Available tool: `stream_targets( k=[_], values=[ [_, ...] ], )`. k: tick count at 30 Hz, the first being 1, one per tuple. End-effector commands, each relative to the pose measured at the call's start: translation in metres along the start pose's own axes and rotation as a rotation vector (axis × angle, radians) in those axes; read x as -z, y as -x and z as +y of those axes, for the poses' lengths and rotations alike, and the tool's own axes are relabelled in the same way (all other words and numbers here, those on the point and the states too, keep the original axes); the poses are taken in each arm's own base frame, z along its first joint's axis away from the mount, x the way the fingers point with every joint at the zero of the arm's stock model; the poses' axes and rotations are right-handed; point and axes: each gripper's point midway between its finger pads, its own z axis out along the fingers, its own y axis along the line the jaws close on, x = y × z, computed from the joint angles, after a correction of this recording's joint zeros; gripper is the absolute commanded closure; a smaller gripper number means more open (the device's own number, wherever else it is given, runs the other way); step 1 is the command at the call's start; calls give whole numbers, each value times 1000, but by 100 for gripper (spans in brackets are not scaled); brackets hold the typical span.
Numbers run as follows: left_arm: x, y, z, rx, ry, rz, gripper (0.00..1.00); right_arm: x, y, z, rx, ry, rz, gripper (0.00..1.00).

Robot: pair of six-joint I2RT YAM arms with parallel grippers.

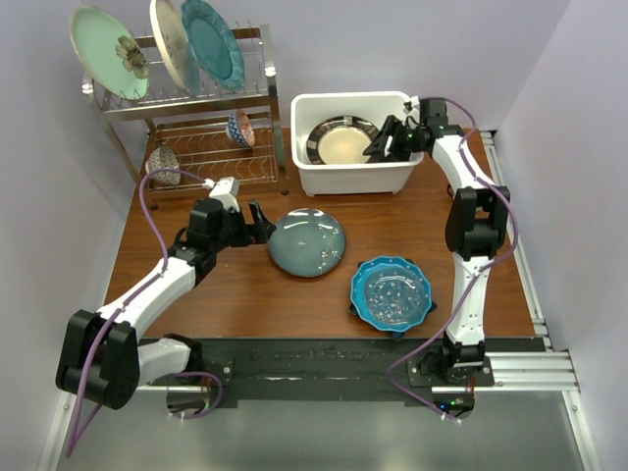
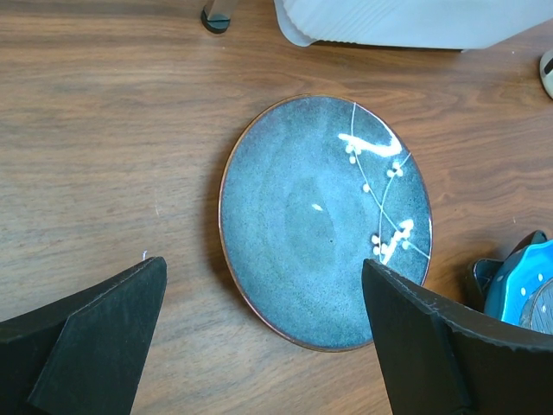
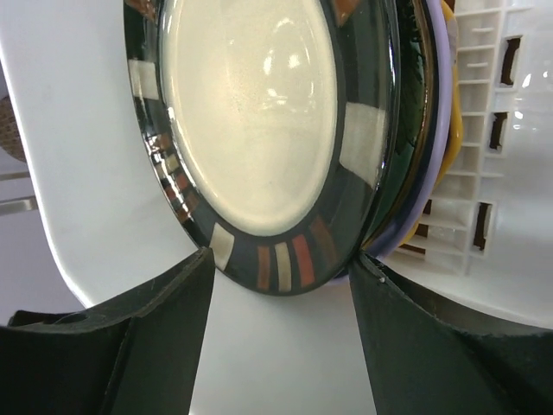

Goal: Place the plates into the plastic bin on the countertop
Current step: Place the plate in the plastic bin.

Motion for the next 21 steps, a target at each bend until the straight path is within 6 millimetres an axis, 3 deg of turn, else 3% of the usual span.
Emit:
stream_targets(
  k=[1, 2, 11, 17, 21],
  values=[
    [0, 4, -1, -6, -19, -20, 0, 62, 34, 3, 37, -90, -141, 32],
    [1, 4, -2, -7, -19, -21, 0, 66, 44, 13, 58, -59, -186, 32],
    [-1, 1, -2, -5, -24, -7, 0, 106, 68, 80, 104, 148, -329, 31],
    [-4, -4, 0, 0, -24, 11, 0, 130, 53, 102, 122, 210, -331, 31],
    [-7, -8, 2, 10, -19, 19, 0, 134, 29, 99, 111, 227, -293, 31]
  ],
)
